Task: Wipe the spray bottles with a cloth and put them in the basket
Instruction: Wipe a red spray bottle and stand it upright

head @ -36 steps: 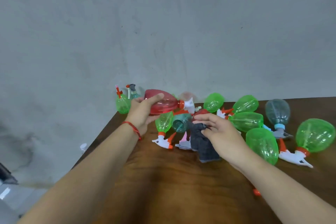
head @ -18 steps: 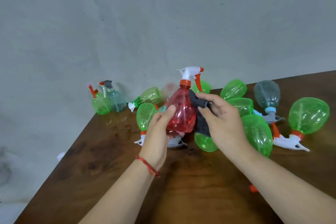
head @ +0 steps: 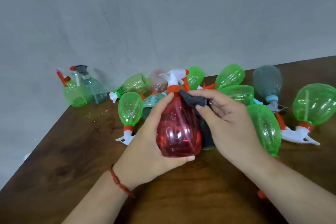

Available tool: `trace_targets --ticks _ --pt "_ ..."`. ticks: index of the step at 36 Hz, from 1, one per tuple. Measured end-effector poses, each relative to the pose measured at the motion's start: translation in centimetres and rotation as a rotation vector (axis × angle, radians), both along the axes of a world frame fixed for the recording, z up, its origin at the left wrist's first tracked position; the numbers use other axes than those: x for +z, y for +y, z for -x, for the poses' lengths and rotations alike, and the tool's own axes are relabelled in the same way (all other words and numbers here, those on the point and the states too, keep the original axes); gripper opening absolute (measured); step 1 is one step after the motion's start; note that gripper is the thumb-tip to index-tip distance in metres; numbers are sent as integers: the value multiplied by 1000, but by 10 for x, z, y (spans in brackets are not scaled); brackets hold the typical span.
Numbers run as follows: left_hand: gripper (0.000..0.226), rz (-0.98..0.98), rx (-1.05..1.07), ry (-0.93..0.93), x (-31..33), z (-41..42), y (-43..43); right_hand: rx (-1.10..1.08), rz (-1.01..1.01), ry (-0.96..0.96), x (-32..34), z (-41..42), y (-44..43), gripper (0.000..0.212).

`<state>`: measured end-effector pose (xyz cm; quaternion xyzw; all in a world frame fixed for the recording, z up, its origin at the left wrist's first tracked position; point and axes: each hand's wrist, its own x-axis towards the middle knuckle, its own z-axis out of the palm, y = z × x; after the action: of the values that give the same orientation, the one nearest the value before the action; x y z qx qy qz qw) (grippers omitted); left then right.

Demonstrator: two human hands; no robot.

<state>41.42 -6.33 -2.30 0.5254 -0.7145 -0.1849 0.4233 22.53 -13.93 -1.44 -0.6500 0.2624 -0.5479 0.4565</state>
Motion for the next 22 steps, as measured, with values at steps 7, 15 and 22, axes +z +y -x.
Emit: trace_targets --ticks 7,15,22 --pt "120 163 7 -142 -9 -11 -4 -47 337 209 -7 -3 1 44" --pt "116 188 65 -137 -11 -10 -4 -41 485 332 -15 -7 -1 53" --pt "119 133 196 -15 -17 -17 -6 8 637 444 -22 -8 2 51"
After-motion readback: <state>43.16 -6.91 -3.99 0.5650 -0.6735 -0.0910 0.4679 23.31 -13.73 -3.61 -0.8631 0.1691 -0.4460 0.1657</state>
